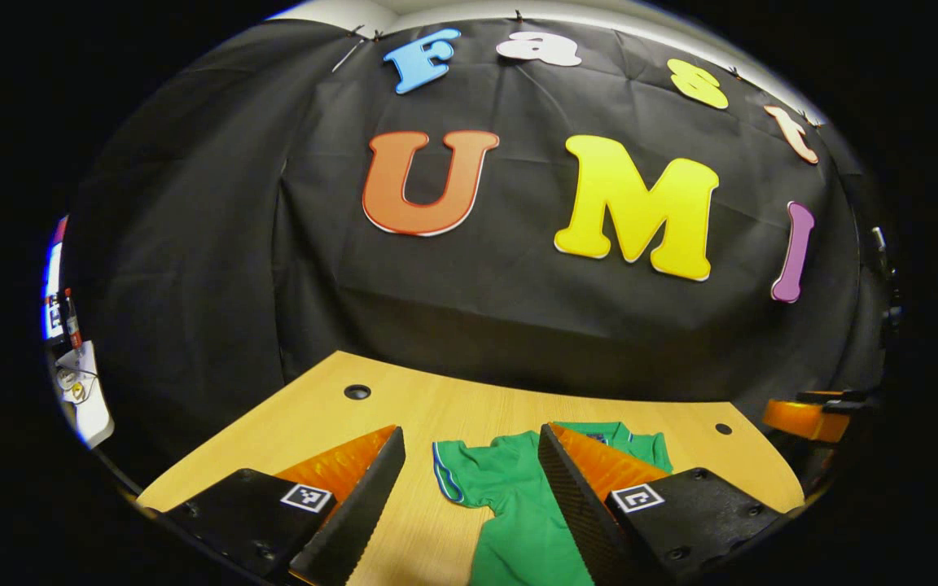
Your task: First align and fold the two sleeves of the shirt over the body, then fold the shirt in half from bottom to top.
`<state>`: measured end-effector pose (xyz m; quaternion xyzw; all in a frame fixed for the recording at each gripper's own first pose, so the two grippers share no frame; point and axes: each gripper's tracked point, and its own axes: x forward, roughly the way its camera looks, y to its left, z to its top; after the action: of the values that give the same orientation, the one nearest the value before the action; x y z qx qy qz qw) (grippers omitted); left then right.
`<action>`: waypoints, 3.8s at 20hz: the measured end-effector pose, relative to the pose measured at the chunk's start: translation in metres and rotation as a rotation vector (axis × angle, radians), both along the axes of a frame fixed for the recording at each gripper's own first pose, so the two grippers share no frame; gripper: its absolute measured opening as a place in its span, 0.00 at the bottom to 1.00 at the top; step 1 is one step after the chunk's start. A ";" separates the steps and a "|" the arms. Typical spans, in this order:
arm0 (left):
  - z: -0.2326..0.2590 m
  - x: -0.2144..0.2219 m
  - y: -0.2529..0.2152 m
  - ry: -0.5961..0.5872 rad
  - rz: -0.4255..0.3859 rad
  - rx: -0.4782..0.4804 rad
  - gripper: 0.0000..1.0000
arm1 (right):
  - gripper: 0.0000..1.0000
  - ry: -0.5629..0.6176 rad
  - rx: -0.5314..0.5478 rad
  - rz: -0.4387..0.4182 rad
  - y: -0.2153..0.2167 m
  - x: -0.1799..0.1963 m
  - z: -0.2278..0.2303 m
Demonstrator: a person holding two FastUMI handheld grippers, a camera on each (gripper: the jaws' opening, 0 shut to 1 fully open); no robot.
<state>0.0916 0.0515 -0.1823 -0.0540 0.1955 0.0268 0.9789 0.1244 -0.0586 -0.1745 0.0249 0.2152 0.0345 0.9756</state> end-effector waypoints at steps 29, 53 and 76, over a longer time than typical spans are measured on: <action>-0.222 0.081 0.038 0.440 -0.012 0.081 0.54 | 0.98 0.052 -0.080 -0.095 -0.024 -0.071 0.013; -0.129 0.115 -0.083 0.311 -0.206 0.098 0.06 | 0.95 -0.010 -0.028 -0.163 -0.082 -0.092 0.040; -0.053 0.071 -0.183 0.145 -0.227 0.079 1.00 | 0.94 -0.023 0.030 -0.142 -0.124 -0.103 0.035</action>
<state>0.1625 -0.1320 -0.2351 0.0088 0.2692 -0.0724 0.9603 0.0211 -0.1823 -0.1390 0.0543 0.2009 -0.0311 0.9776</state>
